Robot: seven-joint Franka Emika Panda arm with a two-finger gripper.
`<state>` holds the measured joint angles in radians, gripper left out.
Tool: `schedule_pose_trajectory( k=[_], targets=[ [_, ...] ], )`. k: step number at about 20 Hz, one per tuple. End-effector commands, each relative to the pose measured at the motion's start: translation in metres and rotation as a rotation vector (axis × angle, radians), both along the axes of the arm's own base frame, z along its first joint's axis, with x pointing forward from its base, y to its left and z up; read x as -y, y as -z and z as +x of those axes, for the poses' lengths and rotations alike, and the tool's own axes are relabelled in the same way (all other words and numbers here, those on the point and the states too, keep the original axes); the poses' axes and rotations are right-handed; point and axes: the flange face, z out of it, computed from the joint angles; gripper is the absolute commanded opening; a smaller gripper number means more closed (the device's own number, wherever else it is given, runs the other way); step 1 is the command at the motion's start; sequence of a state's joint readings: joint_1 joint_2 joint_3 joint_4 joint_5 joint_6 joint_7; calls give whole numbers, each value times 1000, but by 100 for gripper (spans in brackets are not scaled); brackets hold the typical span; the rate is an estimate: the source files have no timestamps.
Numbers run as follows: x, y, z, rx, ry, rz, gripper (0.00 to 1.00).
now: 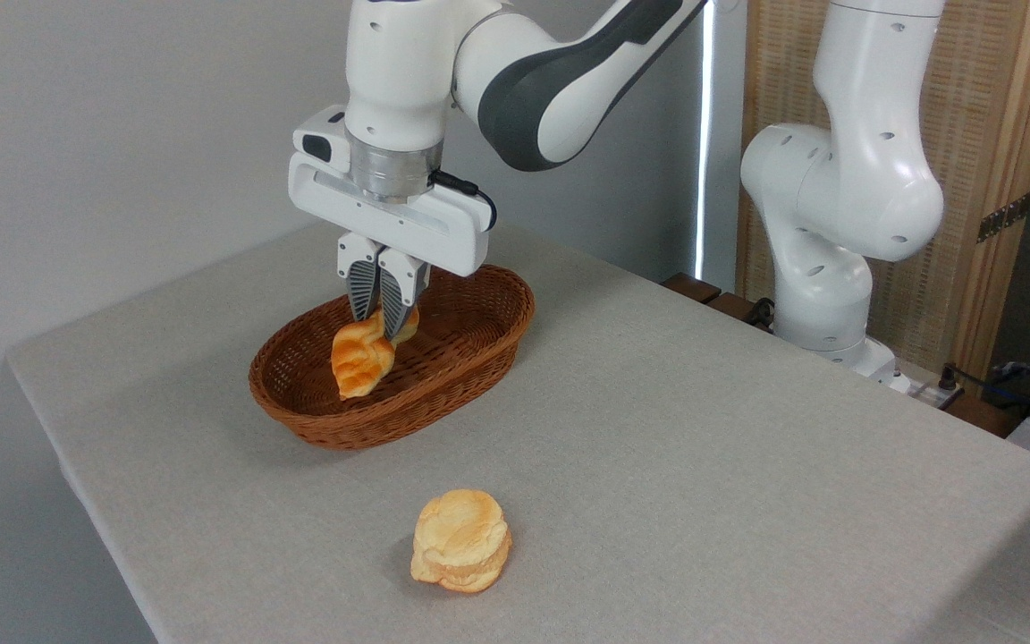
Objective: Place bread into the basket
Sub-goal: 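Lift the braided loaf and carry it over the wicker basket, then lower the loaf into the basket and open the gripper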
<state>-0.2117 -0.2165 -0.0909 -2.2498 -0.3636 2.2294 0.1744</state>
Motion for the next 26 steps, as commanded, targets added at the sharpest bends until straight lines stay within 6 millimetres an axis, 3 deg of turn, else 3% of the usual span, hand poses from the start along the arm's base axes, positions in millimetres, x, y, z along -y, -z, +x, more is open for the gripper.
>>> schedule_pose_trajectory(
  k=[1, 2, 3, 11, 18, 26],
  targets=[
    [3, -2, 4, 4, -28, -22, 87],
    [3, 0, 5, 2, -25, -19, 98],
    [3, 0, 5, 2, -25, -19, 100],
    [3, -3, 5, 13, -11, -13, 100],
    [14, -34, 12, 74, 2, -33, 100],
    [14, -32, 12, 72, 5, -30, 100]
  ],
)
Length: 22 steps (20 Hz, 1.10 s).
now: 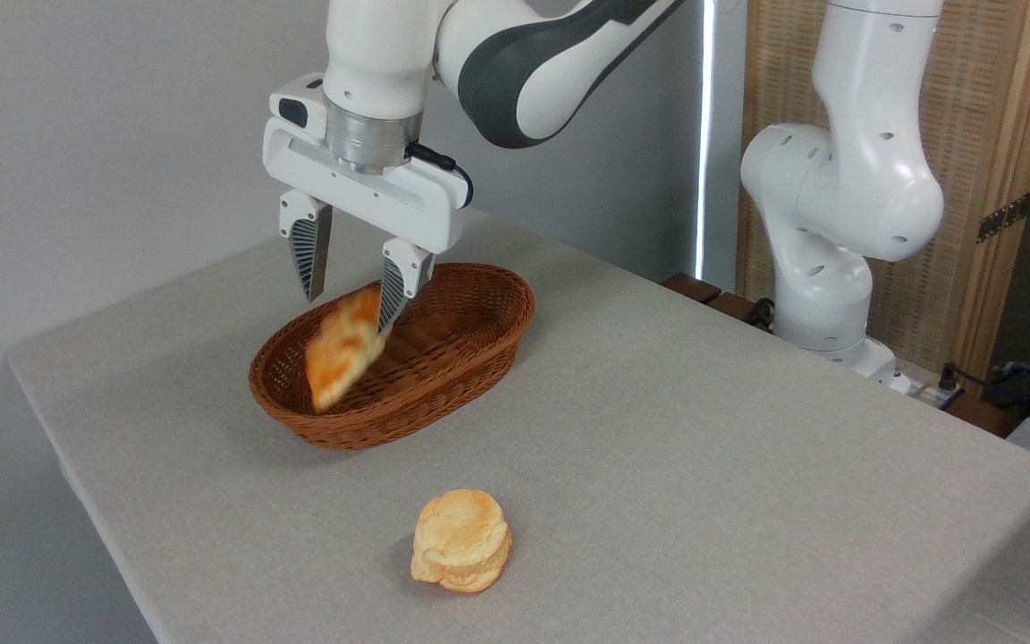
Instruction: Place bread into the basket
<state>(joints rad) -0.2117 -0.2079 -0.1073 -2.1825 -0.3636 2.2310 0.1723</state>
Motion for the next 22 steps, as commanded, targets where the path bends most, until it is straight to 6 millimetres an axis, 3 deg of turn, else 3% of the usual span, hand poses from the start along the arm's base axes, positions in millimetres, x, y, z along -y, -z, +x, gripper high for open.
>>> schedule_pose_trajectory(
  k=[1, 6, 13, 14, 19, 22],
  targets=[
    [1, -4, 2, 15, -11, -15, 100],
    [7, -6, 0, 22, 2, -10, 100],
    [-2, -38, 8, 80, 123, 59, 100],
    [-5, -52, 7, 48, 152, 78, 100],
    [-56, -96, 4, -94, 376, 197, 100],
    [-83, -117, 17, -120, 370, 295, 100]
  ],
)
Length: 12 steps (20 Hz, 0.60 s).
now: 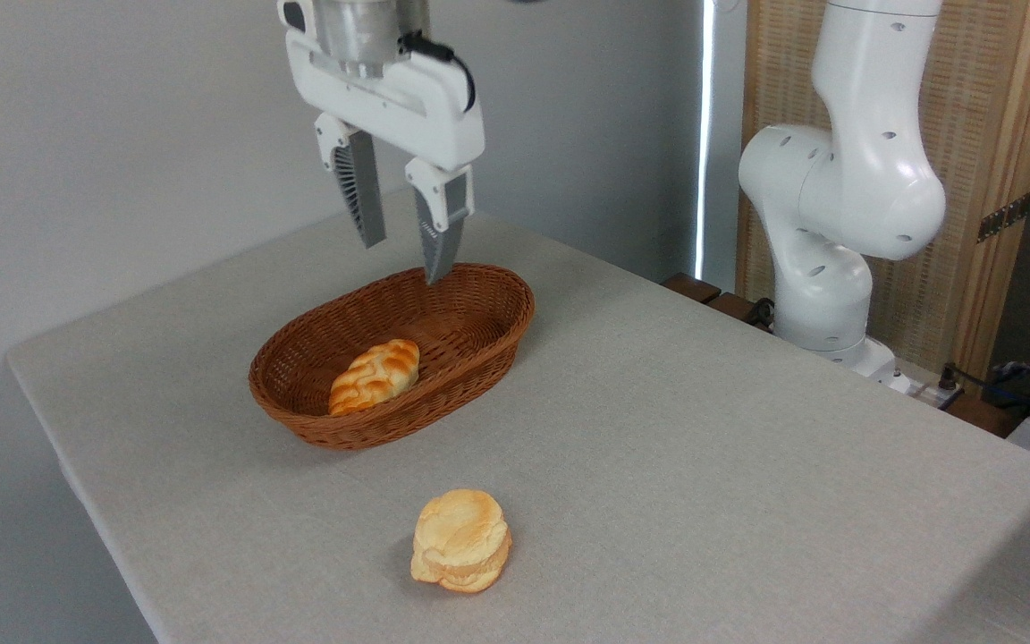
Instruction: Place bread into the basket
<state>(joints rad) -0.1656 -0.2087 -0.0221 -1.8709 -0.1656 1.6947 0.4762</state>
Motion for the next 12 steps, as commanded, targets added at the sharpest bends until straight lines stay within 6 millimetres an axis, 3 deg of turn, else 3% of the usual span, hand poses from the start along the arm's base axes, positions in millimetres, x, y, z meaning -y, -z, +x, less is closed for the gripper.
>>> schedule_pose_trajectory(
  k=[1, 3, 6, 10, 12],
  targets=[
    [-24, -20, 22, -14, 29, 148, 100],
    [-33, -24, 34, 7, 32, 250, 100],
    [-59, -31, 47, 15, -26, 232, 100],
    [-68, -28, 56, 3, -24, 204, 100],
    [-62, -28, 55, -3, -13, 195, 100]
  ],
)
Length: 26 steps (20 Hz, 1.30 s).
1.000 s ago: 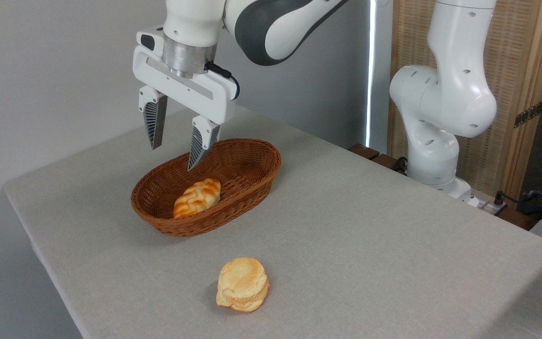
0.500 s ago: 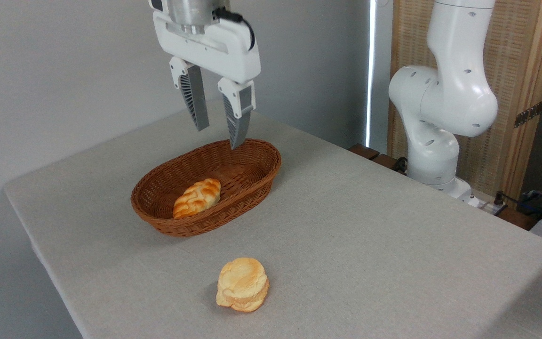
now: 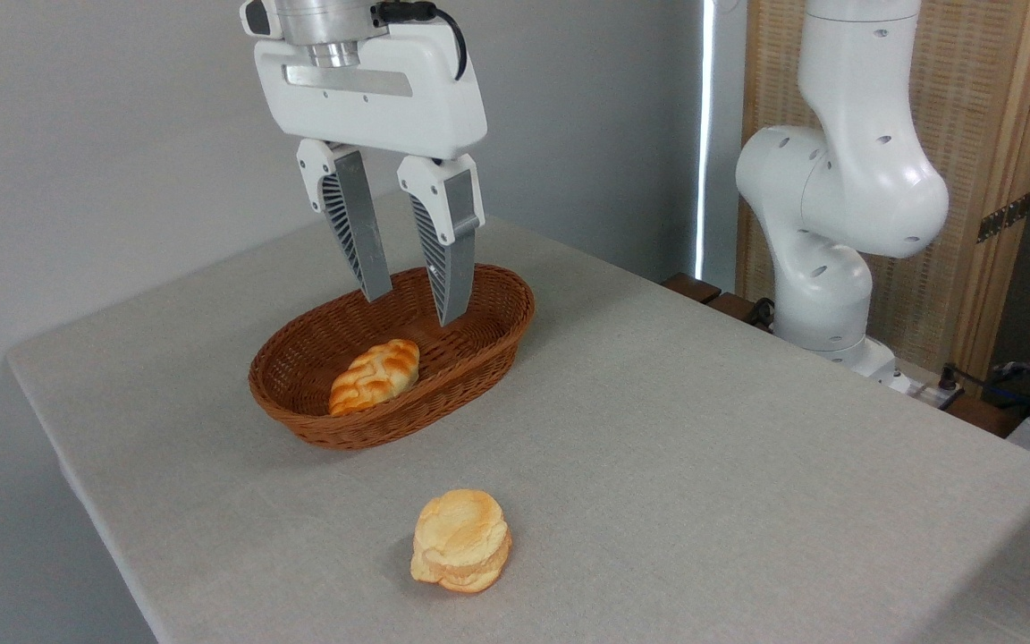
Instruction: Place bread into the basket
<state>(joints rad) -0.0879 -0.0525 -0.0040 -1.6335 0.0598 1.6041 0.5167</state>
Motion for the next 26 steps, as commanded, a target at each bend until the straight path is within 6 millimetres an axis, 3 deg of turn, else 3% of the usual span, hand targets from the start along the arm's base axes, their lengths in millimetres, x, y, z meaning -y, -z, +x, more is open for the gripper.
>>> schedule_pose_trajectory(
  k=[1, 7, 11, 15, 17, 18, 26],
  targets=[
    [5, -5, 0, -29, 27, -26, 100],
    [47, 25, -7, -85, 82, -96, 100],
    [47, 26, -4, -54, 75, -106, 100],
    [37, 15, -7, -31, 55, -102, 100],
    [5, 2, -9, -3, 8, -104, 100],
    [-1, 0, -9, 2, -3, -105, 100],
    [-11, -9, -12, -12, -25, -96, 100]
  ],
)
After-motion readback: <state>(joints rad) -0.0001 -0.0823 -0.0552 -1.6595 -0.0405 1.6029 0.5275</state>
